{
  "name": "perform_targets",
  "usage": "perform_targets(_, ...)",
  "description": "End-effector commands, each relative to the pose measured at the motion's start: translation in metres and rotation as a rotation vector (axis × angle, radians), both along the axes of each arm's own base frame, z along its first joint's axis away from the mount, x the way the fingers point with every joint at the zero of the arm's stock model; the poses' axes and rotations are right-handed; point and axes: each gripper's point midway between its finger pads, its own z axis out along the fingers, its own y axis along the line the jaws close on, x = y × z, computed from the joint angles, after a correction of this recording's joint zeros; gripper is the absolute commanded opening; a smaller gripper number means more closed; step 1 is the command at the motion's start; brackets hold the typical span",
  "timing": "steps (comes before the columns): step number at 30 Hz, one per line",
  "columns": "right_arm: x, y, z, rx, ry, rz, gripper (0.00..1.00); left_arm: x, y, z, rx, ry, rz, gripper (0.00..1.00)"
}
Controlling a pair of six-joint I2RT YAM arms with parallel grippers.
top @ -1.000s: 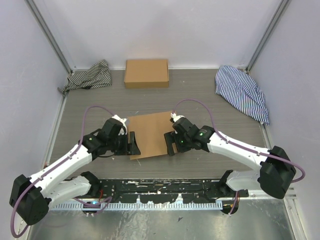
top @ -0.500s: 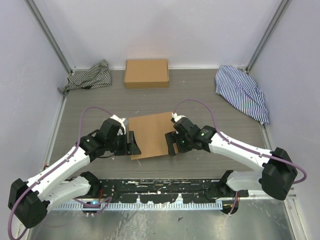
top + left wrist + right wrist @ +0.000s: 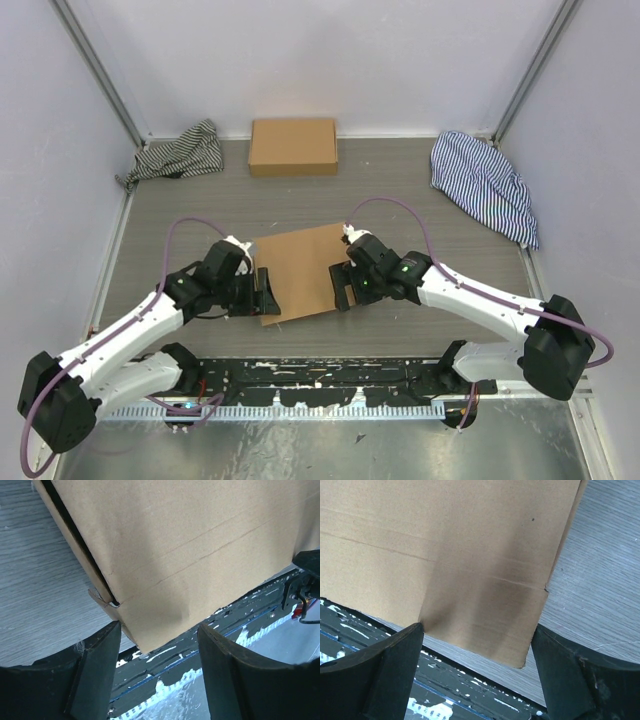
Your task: Fold the paper box
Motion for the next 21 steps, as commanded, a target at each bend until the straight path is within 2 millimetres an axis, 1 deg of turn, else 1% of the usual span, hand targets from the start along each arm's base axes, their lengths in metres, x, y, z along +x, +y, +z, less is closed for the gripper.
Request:
perform_targets(1, 0.012, 0.021, 0.023, 0.101, -0.06, 0.004, 0.92, -0.005, 0.004, 0.007, 0.011, -0.006, -0.017, 0.69)
perform_targets(5, 0.012, 0.02, 0.02, 0.093, -0.058, -0.001, 0.92, -0.008, 0.007, 0.001, 0.021, 0.006, -0.011, 0.69)
perform_targets(13, 0.011, 0.017, 0.016, 0.079, -0.055, -0.006, 0.92, -0.009, 0.013, 0.002, 0.036, 0.001, 0.019, 0.69)
perform_targets(21, 0.01, 0.018, 0.016, 0.083, -0.049, -0.006, 0.92, -0.014, 0.011, -0.004, 0.037, 0.045, 0.008, 0.68)
